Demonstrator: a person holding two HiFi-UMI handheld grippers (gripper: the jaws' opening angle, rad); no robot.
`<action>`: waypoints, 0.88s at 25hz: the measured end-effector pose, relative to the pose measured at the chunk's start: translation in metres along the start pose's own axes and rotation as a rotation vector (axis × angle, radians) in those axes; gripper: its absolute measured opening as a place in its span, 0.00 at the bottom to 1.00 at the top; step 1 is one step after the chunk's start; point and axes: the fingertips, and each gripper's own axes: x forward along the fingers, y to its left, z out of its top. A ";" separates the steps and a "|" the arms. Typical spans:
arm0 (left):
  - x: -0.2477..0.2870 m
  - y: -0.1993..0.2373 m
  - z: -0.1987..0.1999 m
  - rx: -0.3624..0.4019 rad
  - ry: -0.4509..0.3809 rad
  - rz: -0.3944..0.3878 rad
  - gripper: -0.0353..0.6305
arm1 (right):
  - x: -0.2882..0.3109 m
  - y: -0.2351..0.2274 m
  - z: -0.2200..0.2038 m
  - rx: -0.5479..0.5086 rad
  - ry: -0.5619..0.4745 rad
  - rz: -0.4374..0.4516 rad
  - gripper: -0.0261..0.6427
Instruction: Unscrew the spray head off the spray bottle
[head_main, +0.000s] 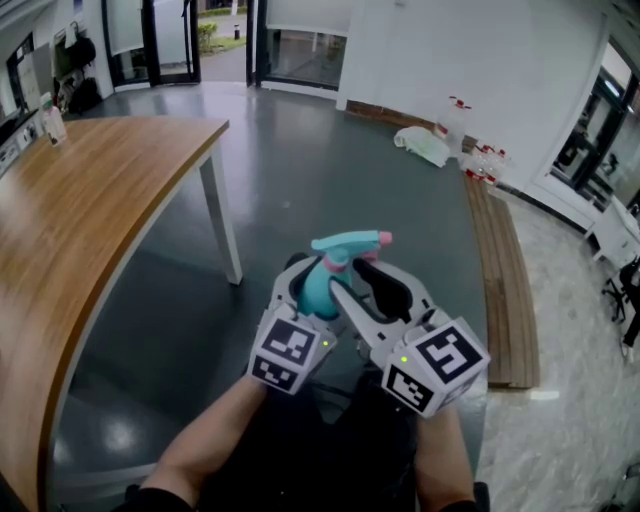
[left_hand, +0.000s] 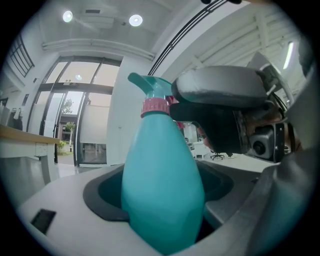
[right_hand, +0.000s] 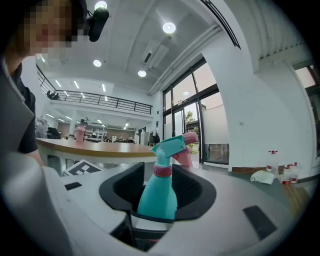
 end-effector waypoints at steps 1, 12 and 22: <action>0.000 -0.001 -0.001 0.000 0.002 0.001 0.67 | 0.001 0.000 0.000 0.003 0.000 0.000 0.30; 0.001 -0.012 -0.002 0.025 0.010 -0.019 0.67 | 0.003 -0.013 -0.003 0.033 -0.029 -0.044 0.25; -0.005 -0.030 0.004 0.031 -0.007 -0.197 0.67 | -0.008 -0.010 -0.001 0.025 -0.069 0.125 0.25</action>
